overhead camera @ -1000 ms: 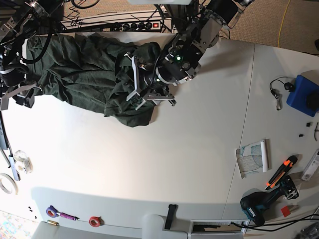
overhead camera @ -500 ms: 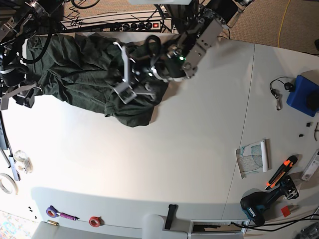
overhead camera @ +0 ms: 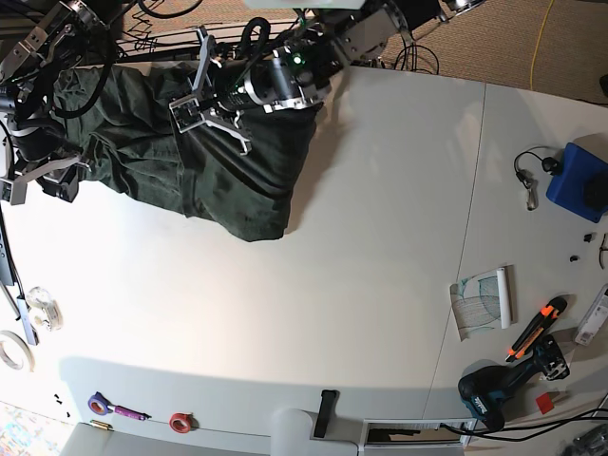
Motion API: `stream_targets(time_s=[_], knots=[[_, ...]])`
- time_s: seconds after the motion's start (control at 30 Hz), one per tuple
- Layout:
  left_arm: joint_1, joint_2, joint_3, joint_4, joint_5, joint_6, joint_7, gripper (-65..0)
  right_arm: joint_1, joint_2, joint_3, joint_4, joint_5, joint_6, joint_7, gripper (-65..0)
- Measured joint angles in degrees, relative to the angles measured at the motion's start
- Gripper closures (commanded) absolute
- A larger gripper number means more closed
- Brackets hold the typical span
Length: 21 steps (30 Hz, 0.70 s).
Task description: Layout the t-shirt on the table in an organized manner, then fold the t-shirt properly
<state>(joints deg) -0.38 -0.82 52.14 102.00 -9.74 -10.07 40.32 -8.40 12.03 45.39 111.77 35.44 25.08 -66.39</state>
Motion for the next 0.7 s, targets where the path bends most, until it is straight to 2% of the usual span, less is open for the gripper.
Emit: stream_targets(time_s=[0.03,0.07,0.1,0.37,0.5,0.63,0.7], knots=[[-0.02,0.00,0.02,0.00,0.63,0.28,0.07,-24.7,0.00,0.00,0.00,0.00,0.00,0.00,0.02,-20.1],[-0.11,-0.02,0.02,0.00,0.76,0.48,0.07,-32.3,0.00,0.00,0.00,0.00,0.02,0.02,0.02,-20.1],[-0.17,-0.02,0.02,0.00,1.18,0.42,0.07,-35.4,0.00,0.00,0.00,0.00,0.02,0.00,0.02,-20.1],[-1.11,-0.02,-2.56,0.39,1.40,0.37,0.11,-35.4,0.00,0.02,0.00,0.00,-0.20,0.00,0.22,-20.2],[-1.11,-0.02,-5.95,1.14,1.46,0.37,2.56,-35.4,0.00,1.16,0.94,0.00,-6.93,0.07,1.07,-20.9],[-1.09,-0.52,-8.66,1.14,1.57,0.17,2.93,-35.4,0.15,3.65,6.56,0.00,-7.80,0.00,1.90,-36.2],[-1.09,-0.76,-9.53,1.14,1.60,0.20,2.95,-35.4,0.13,4.52,9.29,0.00,-7.76,0.04,1.53,-36.9]])
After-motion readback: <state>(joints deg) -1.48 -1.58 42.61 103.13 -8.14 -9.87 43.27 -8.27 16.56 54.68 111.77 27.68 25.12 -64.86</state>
